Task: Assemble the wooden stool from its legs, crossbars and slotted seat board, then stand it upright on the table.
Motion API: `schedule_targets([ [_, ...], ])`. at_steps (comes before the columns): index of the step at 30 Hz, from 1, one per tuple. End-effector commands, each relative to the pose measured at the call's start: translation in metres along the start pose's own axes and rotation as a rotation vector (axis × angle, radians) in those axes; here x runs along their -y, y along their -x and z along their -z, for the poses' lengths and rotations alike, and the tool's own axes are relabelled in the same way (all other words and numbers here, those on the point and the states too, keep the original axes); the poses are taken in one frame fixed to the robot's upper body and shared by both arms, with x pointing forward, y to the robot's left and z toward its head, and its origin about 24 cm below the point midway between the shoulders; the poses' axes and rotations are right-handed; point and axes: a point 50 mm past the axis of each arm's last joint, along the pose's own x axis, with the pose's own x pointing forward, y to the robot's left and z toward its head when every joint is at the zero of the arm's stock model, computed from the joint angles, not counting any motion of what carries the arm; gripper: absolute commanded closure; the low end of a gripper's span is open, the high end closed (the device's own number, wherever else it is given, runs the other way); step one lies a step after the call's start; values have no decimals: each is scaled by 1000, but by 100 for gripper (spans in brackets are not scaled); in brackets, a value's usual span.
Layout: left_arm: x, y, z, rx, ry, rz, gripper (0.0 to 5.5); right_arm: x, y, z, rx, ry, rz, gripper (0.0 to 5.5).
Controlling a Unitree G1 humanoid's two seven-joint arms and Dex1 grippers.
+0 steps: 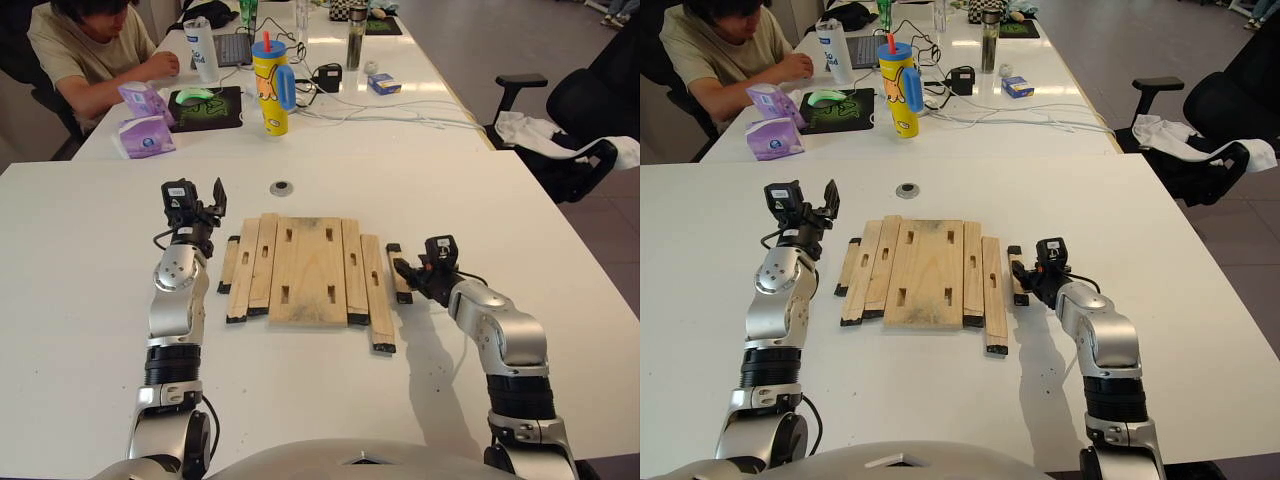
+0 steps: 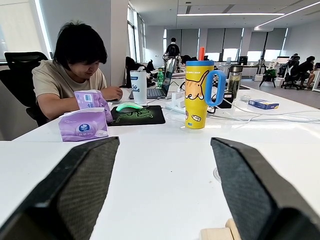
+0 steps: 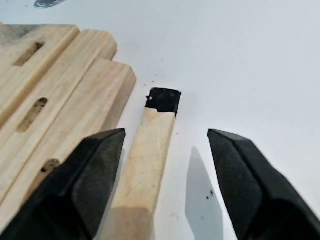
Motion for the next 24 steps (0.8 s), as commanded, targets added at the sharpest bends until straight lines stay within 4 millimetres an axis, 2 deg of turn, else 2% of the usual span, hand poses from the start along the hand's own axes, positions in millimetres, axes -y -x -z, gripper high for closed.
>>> schedule_targets([
  [1, 1, -1, -3, 4, 0, 11, 209, -9, 0, 21, -100, 20, -29, 243],
  [3, 1, -2, -4, 5, -1, 12, 209, -8, -1, 29, -154, 42, -7, 243],
  [8, 2, -3, -6, 8, -7, 28, 209, -5, -1, 33, -172, -3, 84, 315],
  [13, 4, -8, -14, 9, 32, 55, 209, -5, 0, 28, -127, -16, 69, 388],
  [15, 11, -9, -18, -6, 95, 128, 209, -4, -1, 19, -61, 12, 63, 417],
  [18, 29, -6, -30, -18, 287, 318, 209, -6, 0, -14, 161, 72, 49, 418],
  [21, 51, 0, -45, -48, 464, 536, 209, -21, 6, -48, 401, 74, -53, 418],
  [24, 70, 8, -52, -125, 611, 711, 209, -42, 12, -63, 524, 139, -192, 418],
])
